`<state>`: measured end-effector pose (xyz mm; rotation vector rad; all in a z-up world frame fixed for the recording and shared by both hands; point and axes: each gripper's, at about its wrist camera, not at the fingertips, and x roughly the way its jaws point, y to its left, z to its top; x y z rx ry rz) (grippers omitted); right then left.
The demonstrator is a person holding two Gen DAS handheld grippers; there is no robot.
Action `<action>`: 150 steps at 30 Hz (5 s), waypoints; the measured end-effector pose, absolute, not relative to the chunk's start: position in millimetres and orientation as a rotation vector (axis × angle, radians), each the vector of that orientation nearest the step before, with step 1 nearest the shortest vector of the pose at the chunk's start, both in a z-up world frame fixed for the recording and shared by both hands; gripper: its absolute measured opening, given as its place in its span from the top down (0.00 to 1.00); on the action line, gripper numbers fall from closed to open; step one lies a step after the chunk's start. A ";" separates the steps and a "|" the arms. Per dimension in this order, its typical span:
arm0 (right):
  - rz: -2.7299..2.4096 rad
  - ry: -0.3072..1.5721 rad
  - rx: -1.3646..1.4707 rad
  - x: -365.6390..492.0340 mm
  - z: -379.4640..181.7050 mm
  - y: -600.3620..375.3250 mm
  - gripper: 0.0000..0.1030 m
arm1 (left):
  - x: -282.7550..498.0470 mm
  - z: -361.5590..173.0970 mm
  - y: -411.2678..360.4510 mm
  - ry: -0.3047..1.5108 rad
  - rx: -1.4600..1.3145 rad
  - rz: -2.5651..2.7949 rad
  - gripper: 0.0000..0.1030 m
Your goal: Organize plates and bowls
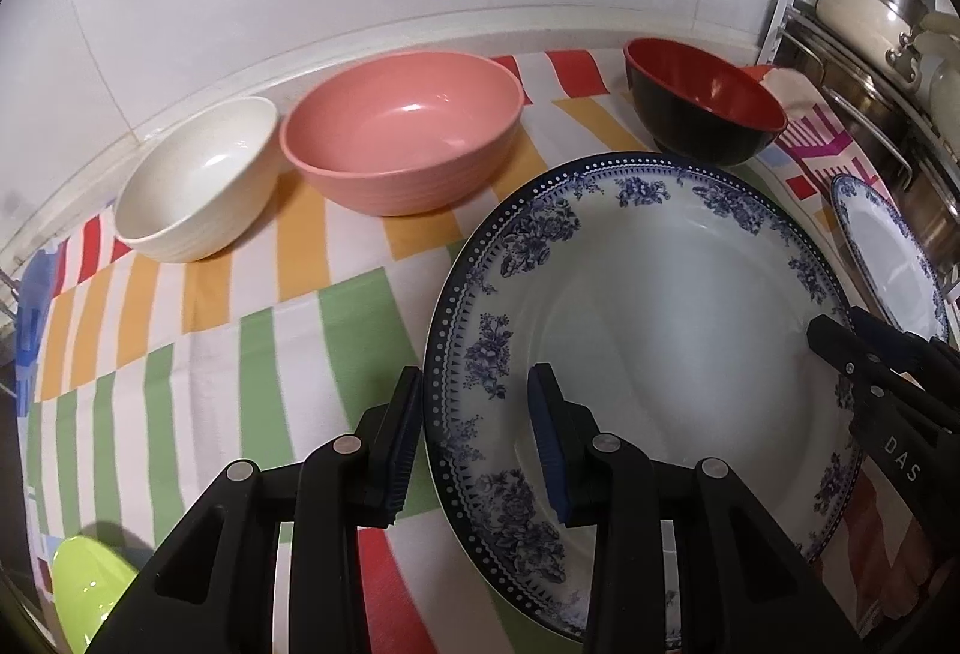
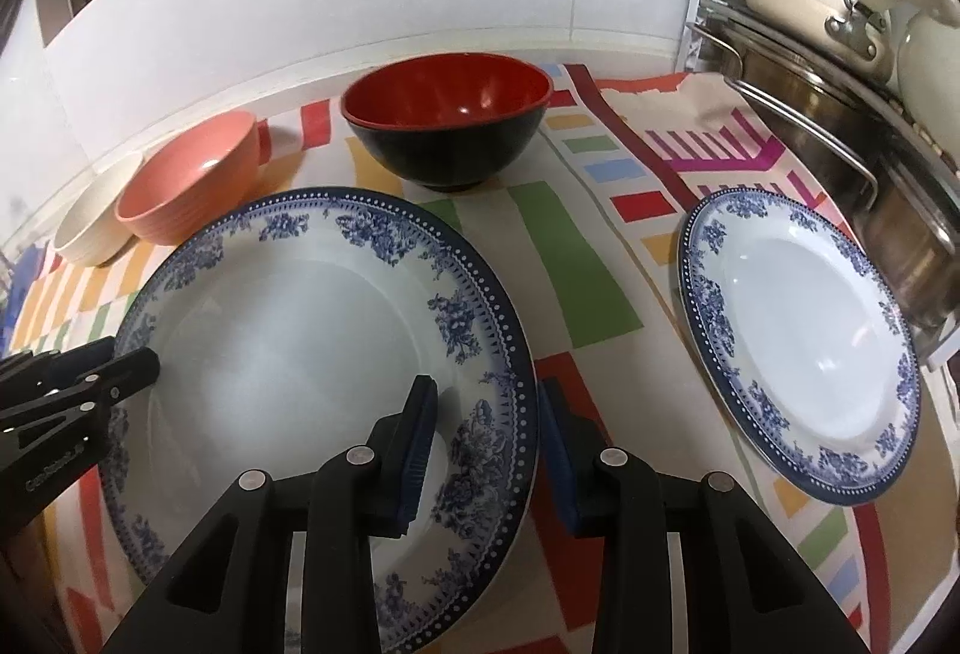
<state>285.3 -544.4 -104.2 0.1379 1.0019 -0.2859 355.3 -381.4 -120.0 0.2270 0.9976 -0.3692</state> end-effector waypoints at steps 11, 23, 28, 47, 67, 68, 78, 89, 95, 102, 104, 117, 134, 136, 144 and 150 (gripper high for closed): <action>-0.254 0.984 0.103 276.9 -73.3 -501.0 0.66 | 333.3 -91.5 -329.4 0.955 0.169 -0.320 0.66; -0.177 0.944 0.063 260.6 -46.2 -424.4 0.66 | 304.1 -64.3 -246.9 0.904 0.132 -0.246 0.66; -0.141 0.935 0.045 254.1 -38.6 -386.7 0.66 | 291.6 -54.8 -204.4 0.897 0.109 -0.205 0.65; 0.003 0.986 -0.014 247.6 -49.7 -265.1 0.66 | 251.1 -72.3 -77.1 0.959 0.073 -0.068 0.65; 0.016 1.098 -0.044 248.7 -81.3 -228.4 0.66 | 246.1 -115.1 -45.5 1.069 0.098 -0.068 0.65; 0.015 1.096 -0.051 248.3 -81.3 -227.4 0.66 | 246.3 -115.2 -46.3 1.068 0.107 -0.069 0.65; 0.012 1.124 -0.057 245.4 -87.6 -222.9 0.65 | 246.9 -121.8 -43.8 1.097 0.123 -0.086 0.64; -0.019 1.049 -0.049 232.1 -70.3 -223.8 0.50 | 240.6 -99.4 -48.0 1.002 0.167 -0.121 0.30; -0.084 0.946 -0.042 218.0 -47.8 -233.3 0.40 | 238.6 -78.4 -60.4 0.925 0.190 -0.182 0.22; -0.179 0.864 0.003 202.1 -15.7 -259.9 0.29 | 233.5 -45.0 -92.7 0.796 0.245 -0.286 0.10; -0.225 0.825 0.005 196.4 -4.5 -269.7 0.24 | 233.1 -36.1 -102.9 0.766 0.250 -0.317 0.07; -0.448 0.708 0.023 170.9 30.8 -353.0 0.20 | 238.5 1.2 -199.8 0.647 0.261 -0.480 0.04; -0.617 0.646 0.081 151.9 42.3 -491.8 0.20 | 241.2 15.0 -359.3 0.609 0.283 -0.630 0.04; -0.637 0.644 0.091 148.3 41.5 -509.0 0.20 | 240.1 15.4 -375.8 0.609 0.290 -0.648 0.04; -0.704 0.630 0.103 139.2 41.3 -562.8 0.20 | 239.9 15.9 -437.3 0.601 0.309 -0.693 0.04; -0.743 0.627 0.132 141.4 37.9 -604.7 0.20 | 247.0 16.2 -481.4 0.600 0.330 -0.717 0.04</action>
